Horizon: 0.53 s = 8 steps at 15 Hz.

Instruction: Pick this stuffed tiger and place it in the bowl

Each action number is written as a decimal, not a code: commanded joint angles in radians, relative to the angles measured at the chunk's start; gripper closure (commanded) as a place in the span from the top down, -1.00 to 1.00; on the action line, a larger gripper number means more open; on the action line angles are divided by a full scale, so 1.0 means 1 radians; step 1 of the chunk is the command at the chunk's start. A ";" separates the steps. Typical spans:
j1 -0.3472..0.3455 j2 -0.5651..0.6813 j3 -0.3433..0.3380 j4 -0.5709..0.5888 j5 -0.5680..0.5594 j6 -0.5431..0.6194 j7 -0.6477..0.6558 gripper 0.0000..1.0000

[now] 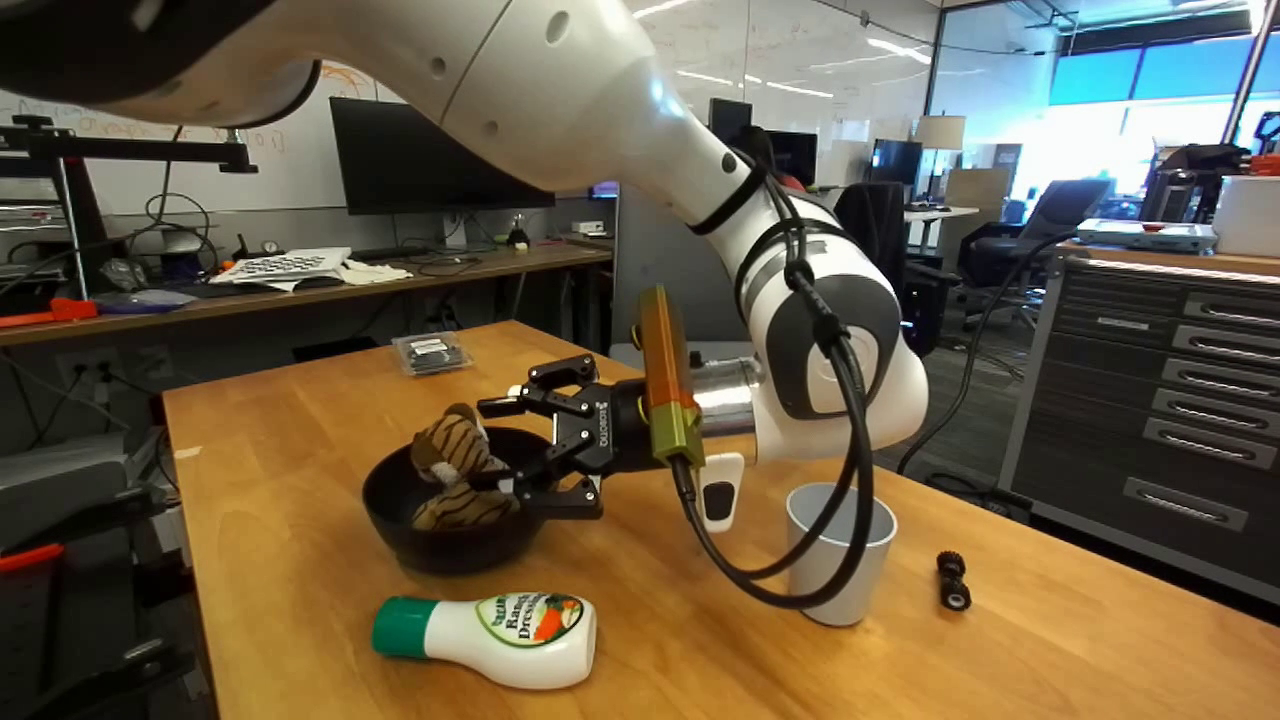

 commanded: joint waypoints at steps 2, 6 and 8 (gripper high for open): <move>-0.009 0.010 0.024 0.057 0.011 -0.028 0.042 1.00; 0.021 -0.049 -0.002 0.012 0.017 0.036 0.069 1.00; 0.036 -0.092 -0.004 -0.026 0.002 0.086 0.066 1.00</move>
